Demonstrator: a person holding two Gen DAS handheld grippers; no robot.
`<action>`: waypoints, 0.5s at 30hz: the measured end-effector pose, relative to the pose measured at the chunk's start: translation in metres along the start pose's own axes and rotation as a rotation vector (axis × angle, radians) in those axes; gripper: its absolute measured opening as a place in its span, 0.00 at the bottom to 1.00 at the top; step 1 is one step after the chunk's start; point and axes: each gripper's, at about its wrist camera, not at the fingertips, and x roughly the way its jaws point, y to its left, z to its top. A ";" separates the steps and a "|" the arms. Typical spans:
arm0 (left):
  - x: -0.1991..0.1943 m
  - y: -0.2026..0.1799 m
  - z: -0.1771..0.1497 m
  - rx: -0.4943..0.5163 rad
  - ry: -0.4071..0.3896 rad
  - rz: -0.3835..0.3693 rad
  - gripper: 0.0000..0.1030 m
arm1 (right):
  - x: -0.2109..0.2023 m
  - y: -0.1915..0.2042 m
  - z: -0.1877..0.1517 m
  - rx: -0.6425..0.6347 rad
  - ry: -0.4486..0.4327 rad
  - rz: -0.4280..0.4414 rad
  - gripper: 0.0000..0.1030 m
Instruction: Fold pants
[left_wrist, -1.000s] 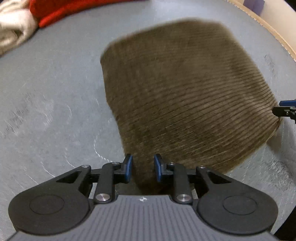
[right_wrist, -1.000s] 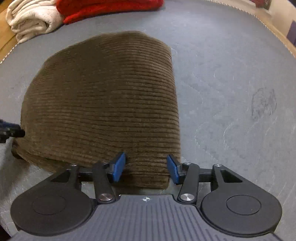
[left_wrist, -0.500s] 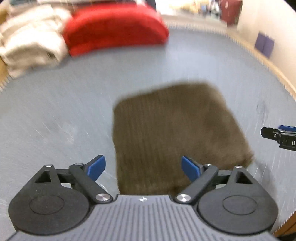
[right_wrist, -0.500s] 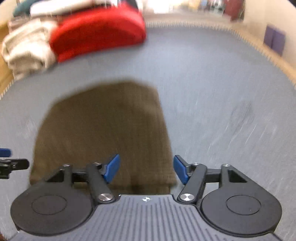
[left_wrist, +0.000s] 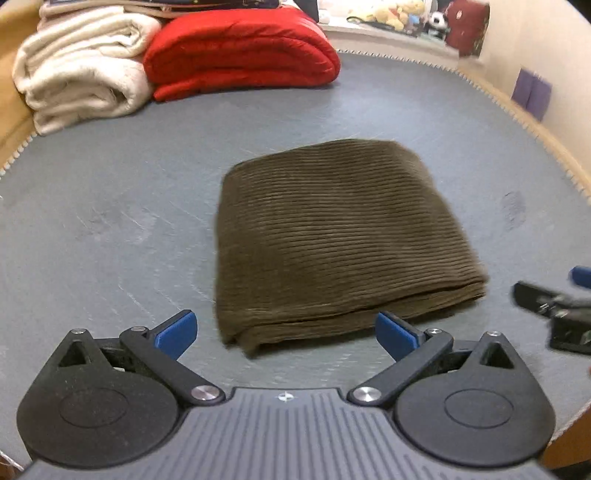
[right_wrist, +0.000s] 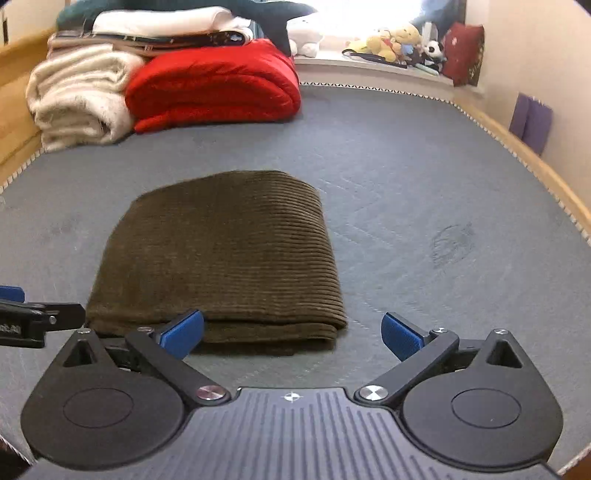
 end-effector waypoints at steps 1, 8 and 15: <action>0.003 0.002 -0.001 -0.023 0.015 0.000 1.00 | 0.001 0.000 -0.001 0.001 -0.002 -0.011 0.99; 0.011 0.009 -0.001 -0.046 0.008 -0.025 1.00 | 0.002 -0.005 0.004 0.084 0.011 -0.006 0.99; 0.020 0.011 0.004 -0.033 0.003 -0.011 1.00 | 0.010 0.001 0.009 0.076 0.010 -0.014 0.99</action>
